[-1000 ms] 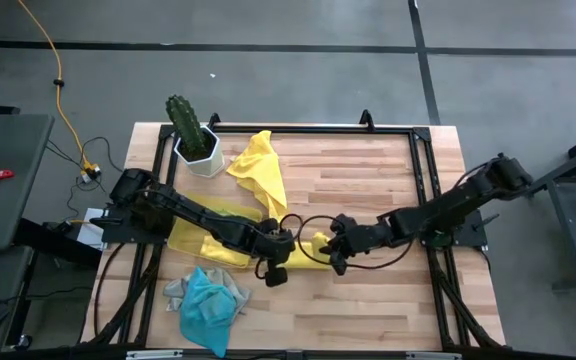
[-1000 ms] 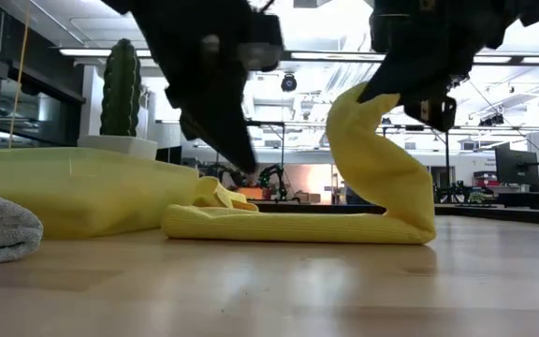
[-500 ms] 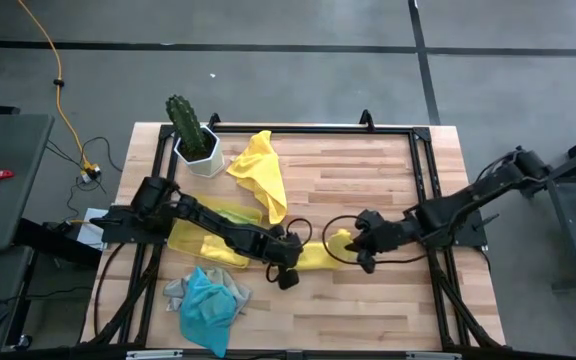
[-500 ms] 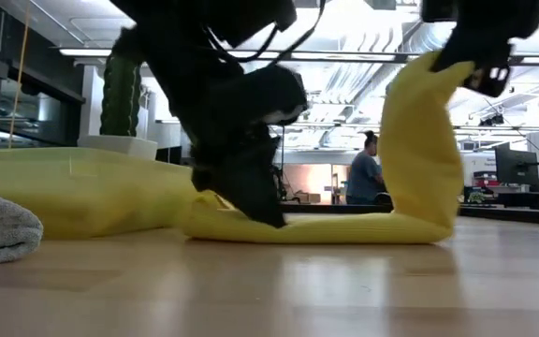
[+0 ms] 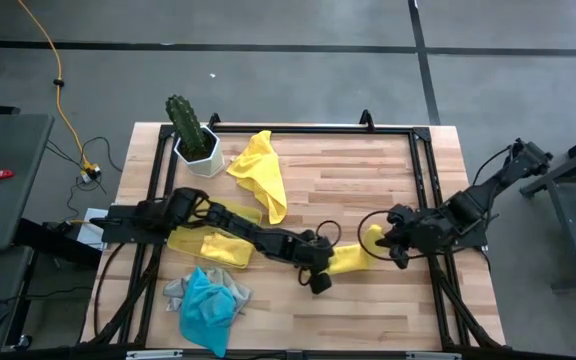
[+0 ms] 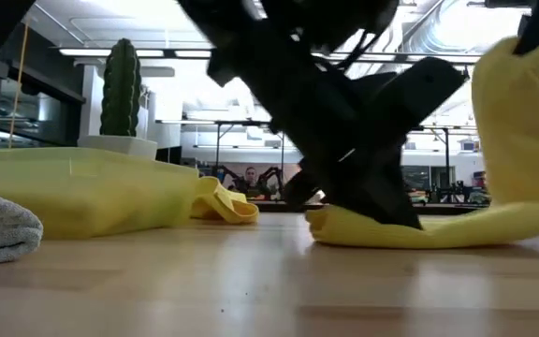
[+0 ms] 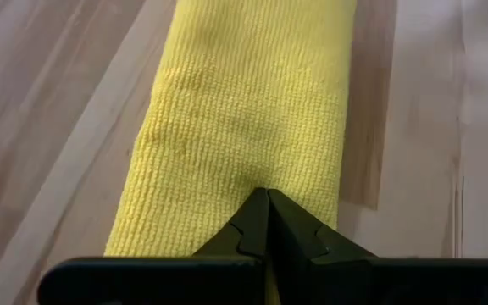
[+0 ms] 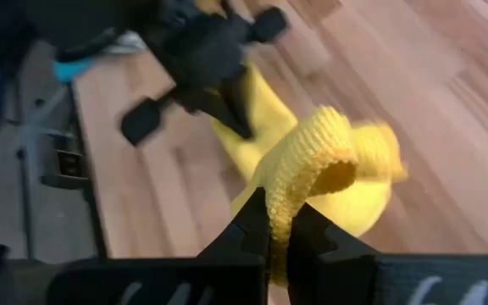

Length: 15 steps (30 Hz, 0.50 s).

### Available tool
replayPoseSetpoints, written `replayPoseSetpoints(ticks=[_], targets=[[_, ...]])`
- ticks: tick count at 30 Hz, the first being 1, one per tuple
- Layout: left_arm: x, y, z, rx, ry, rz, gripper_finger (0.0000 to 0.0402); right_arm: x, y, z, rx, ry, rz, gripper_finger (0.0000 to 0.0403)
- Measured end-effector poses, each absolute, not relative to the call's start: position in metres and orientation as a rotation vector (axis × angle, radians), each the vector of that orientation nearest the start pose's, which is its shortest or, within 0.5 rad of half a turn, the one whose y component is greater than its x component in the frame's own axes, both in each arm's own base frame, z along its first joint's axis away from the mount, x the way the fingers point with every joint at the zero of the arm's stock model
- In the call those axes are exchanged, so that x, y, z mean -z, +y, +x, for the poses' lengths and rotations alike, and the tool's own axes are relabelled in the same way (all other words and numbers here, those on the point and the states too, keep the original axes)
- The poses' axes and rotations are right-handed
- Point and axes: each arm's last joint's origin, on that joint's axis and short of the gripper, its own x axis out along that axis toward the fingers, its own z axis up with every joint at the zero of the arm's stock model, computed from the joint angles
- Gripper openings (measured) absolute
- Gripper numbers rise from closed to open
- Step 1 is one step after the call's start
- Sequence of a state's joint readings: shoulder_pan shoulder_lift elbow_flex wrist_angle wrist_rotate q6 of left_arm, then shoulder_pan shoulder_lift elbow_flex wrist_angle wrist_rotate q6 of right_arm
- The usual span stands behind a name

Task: Fold microfiber towels
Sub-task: Fold the right yellow microfiber towel

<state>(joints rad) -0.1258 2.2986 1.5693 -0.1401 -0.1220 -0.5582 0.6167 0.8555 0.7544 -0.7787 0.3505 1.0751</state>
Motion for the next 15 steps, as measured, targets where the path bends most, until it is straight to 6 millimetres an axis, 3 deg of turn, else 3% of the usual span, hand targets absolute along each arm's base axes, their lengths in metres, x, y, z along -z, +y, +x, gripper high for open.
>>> replayPoseSetpoints(ticks=[6, 15], targets=[[-0.128, -0.047, 0.491, -0.195, 0.854, -0.35, 0.0, -0.265, 0.084, 0.132, 0.209, 0.788, 0.603, 0.0], [-0.184, -0.046, 0.469, -0.175, 0.936, -0.261, 0.0, -0.26, 0.094, 0.147, 0.195, 0.763, 0.58, 0.0]])
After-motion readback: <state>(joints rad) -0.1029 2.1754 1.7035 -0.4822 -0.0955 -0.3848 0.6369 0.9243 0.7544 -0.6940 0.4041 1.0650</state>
